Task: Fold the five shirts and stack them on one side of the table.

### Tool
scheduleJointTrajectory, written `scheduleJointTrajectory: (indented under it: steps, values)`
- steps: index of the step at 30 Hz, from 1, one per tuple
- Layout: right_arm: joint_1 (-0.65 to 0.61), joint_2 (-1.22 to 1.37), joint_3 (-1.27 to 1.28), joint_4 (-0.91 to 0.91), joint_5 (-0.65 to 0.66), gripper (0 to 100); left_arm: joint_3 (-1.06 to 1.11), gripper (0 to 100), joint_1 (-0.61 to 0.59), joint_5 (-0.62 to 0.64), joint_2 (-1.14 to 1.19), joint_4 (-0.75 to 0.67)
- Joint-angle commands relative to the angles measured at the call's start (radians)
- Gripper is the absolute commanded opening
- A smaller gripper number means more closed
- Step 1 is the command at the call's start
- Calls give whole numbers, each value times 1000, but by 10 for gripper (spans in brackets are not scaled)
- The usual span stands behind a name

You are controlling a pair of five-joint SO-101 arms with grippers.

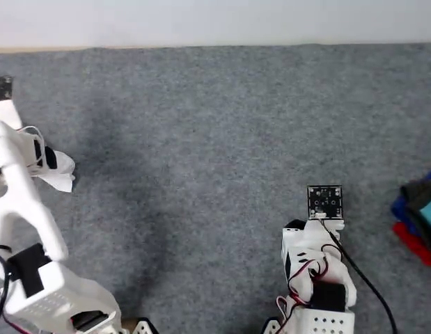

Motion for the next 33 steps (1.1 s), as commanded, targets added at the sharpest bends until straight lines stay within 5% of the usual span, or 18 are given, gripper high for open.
scheduleJointTrajectory:
  steps: [1, 12, 16, 19, 27, 33]
  values:
    - [-4, 7, 15, -16, 0, 9, -41, 216, -11, -38, -3, -55]
    - [-4, 7, 15, -16, 0, 9, -47, 213, -9, -46, 222, -218]
    - [-4, 7, 15, -16, 0, 9, -48, 115, -8, -48, 230, -230]
    - [-4, 7, 15, -16, 0, 9, -61, 0, -5, -46, 193, -212]
    - [-4, 7, 15, -16, 0, 9, -88, 2, 68, -40, 63, -106]
    - [-4, 7, 15, -16, 0, 9, -101, 2, 242, -38, -138, 2]
